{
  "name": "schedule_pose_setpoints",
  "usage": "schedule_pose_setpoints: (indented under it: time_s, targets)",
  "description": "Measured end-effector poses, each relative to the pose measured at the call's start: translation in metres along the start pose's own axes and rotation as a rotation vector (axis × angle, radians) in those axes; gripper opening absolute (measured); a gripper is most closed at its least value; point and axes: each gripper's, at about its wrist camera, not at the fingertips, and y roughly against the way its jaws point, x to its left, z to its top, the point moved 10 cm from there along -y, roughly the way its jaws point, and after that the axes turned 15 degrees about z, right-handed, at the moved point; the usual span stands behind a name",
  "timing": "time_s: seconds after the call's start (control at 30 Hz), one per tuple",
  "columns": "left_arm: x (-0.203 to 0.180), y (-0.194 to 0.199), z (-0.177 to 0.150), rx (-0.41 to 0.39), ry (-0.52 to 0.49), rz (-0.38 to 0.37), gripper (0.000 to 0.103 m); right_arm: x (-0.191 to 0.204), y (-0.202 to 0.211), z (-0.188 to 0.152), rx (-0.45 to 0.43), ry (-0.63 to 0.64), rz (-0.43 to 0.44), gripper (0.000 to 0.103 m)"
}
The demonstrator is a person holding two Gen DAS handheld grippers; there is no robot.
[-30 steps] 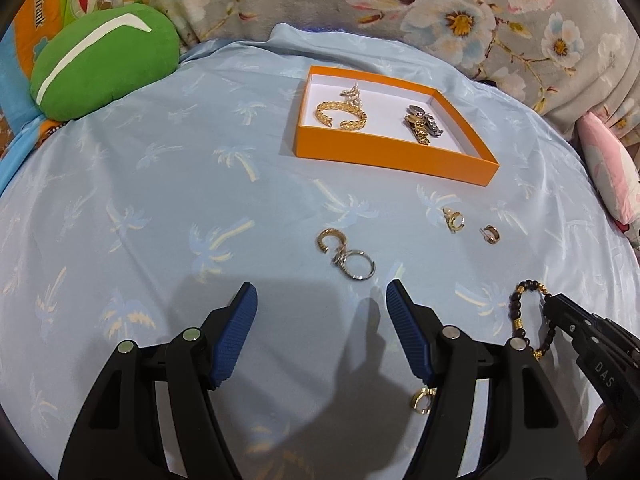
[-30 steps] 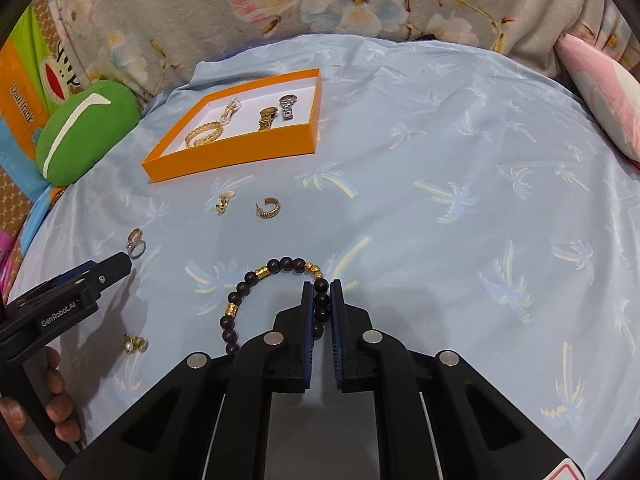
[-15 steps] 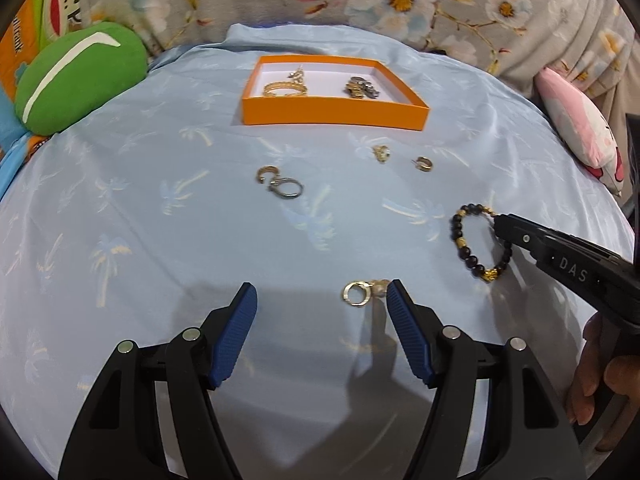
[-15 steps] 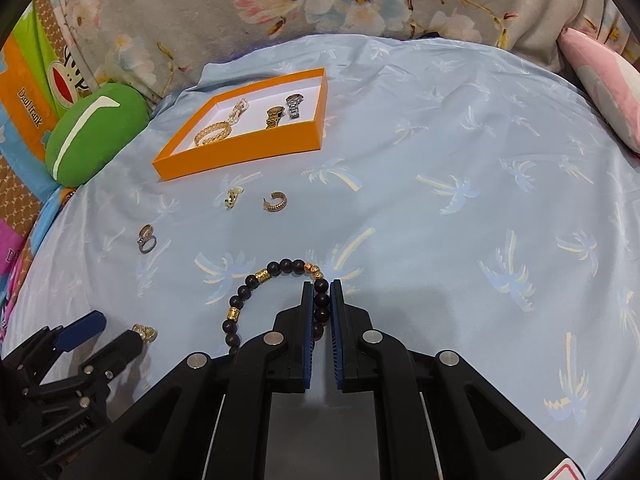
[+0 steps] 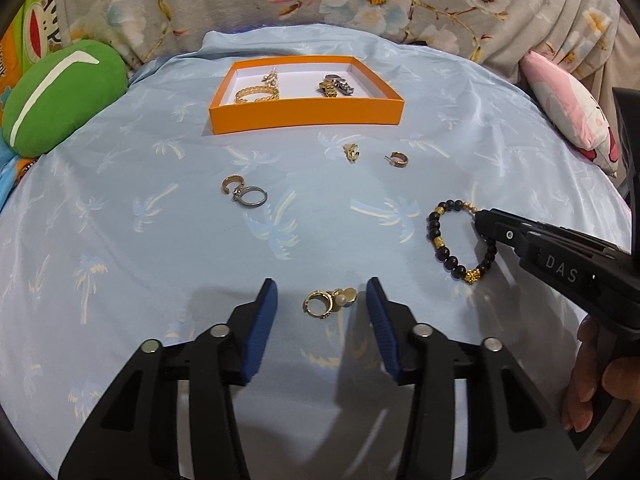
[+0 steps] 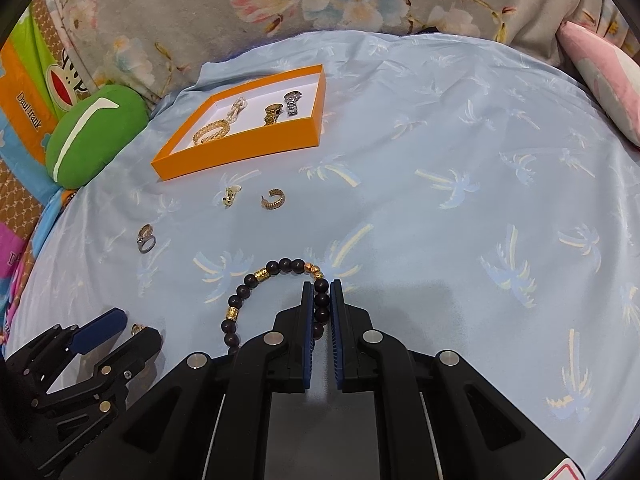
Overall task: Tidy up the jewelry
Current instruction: 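Grasp the small gold earring with the left tool while the right tool holds the bracelet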
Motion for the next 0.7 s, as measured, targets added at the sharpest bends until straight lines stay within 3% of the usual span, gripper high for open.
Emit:
schedule_pose_setpoints:
  time_s: [0.1, 0.7]
  targets:
    - [0.000, 0.001, 0.000, -0.001, 0.005, -0.007, 0.021, 0.000, 0.000, 0.000, -0.001, 0.000, 0.001, 0.008]
    - [0.001, 0.009, -0.001, -0.006, 0.040, -0.045, 0.020, 0.007, 0.011, 0.006, -0.057, 0.022, 0.022, 0.008]
